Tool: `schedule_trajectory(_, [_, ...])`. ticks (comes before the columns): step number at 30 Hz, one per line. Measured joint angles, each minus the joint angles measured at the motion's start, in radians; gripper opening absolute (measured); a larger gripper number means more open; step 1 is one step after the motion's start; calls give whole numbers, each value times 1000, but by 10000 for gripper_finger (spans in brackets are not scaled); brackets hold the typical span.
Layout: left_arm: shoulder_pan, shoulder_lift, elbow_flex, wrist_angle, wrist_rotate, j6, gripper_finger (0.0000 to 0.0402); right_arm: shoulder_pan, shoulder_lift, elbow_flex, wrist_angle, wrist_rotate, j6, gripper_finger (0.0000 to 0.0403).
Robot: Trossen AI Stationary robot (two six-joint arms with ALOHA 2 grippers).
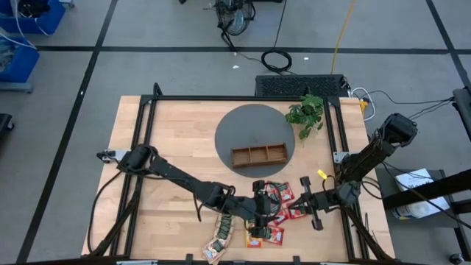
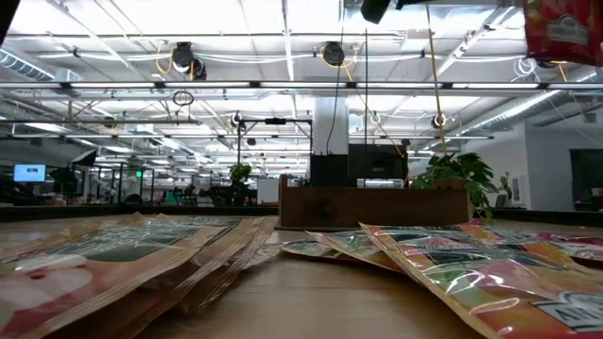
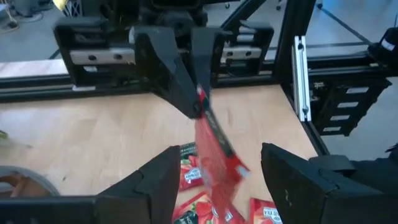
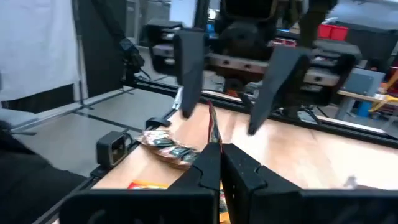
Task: Pick & Place Tea
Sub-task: Put the red tea bag into the right section of the wooden organizer
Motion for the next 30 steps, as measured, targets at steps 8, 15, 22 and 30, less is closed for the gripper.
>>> schedule_trajectory(8, [-7, 0, -1, 3, -27, -33, 190, -1, 0, 0, 0, 3, 0, 0])
schedule_trajectory(15, [4, 11, -1, 14, -21, -53, 41, -9, 0, 0, 4, 6, -3, 0])
schedule_trajectory(22, [11, 25, 0, -16, 11, -29, 4, 0, -3, 0, -29, 2, 13, 10])
schedule_trajectory(30, [0, 25, 0, -94, -26, -35, 3, 4, -69, 108, -328, 30, 86, 96])
